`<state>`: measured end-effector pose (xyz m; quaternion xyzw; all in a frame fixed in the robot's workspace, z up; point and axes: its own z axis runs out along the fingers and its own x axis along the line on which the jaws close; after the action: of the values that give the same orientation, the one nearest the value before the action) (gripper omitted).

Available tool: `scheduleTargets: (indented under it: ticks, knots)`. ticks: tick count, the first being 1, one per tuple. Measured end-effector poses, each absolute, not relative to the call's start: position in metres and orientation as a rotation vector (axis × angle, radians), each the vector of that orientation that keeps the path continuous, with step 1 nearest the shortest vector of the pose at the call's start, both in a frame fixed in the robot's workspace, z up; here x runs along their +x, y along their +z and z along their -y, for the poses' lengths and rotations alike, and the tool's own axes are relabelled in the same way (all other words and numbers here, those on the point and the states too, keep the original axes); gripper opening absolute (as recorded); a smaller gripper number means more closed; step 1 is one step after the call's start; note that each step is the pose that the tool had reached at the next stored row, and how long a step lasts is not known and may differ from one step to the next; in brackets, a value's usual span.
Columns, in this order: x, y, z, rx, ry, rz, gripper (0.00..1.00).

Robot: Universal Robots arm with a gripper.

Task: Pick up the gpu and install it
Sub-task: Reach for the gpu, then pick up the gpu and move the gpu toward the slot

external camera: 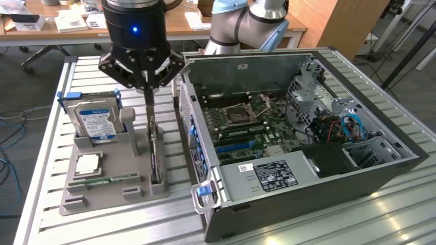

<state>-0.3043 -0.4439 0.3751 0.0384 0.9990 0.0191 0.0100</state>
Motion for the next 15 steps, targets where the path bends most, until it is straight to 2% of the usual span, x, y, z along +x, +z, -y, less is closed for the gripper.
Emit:
scheduleTargets:
  ticks: [15]
  knots:
    - [-0.306, 0.375, 0.462, 0.12, 0.059, -3.119, 0.1]
